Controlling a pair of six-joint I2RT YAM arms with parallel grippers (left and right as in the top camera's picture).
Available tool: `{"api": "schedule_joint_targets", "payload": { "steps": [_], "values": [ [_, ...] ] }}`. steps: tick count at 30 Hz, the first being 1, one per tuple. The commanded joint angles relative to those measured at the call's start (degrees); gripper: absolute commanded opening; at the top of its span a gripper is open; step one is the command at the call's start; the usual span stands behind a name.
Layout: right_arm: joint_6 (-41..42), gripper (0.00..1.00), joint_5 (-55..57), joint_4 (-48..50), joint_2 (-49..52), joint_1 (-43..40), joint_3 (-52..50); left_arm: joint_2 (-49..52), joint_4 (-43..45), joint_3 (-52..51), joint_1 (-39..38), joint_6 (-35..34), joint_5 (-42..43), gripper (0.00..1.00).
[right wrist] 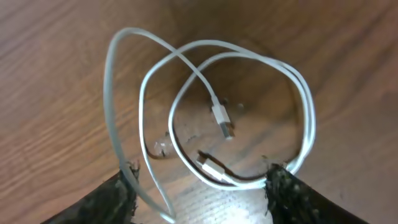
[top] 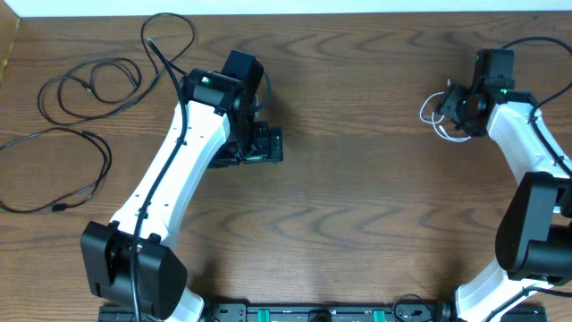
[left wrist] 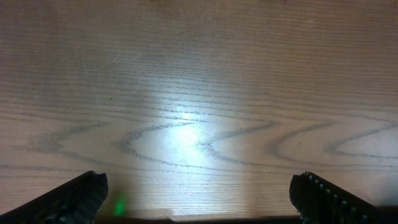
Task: Untangle cables
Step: 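Move the right gripper to the white cable and grasp it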
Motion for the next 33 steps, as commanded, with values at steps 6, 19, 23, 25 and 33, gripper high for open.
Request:
{"api": "schedule_joint_targets", "payload": {
  "steps": [6,19,23,25,33],
  "values": [
    [-0.1,0.36,0.2,4.8,-0.9,0.1,-3.1,0.3,-0.2,-0.3,0.0,0.7,-0.8,0.98],
    [-0.2,0.18,0.1,7.9,-0.9,0.1,-3.3,0.3,-0.2,-0.3,0.0,0.7,-0.8,0.98],
    [-0.2,0.01,-1.6,7.8,-1.1,0.1,-3.2,0.3,-0.2,-0.3,0.0,0.7,-0.8,0.98],
    [-0.2,0.01,-6.9,7.9,-2.4,-0.1,-3.0,0.3,-0.2,-0.3,0.0,0.7,-0.8,0.98],
    [10.6,0.01,-28.7,9.7,-15.8,-0.2,-1.3,0.3,-0.2,-0.3,0.0,0.7,-0.8,0.98]
  ]
}}
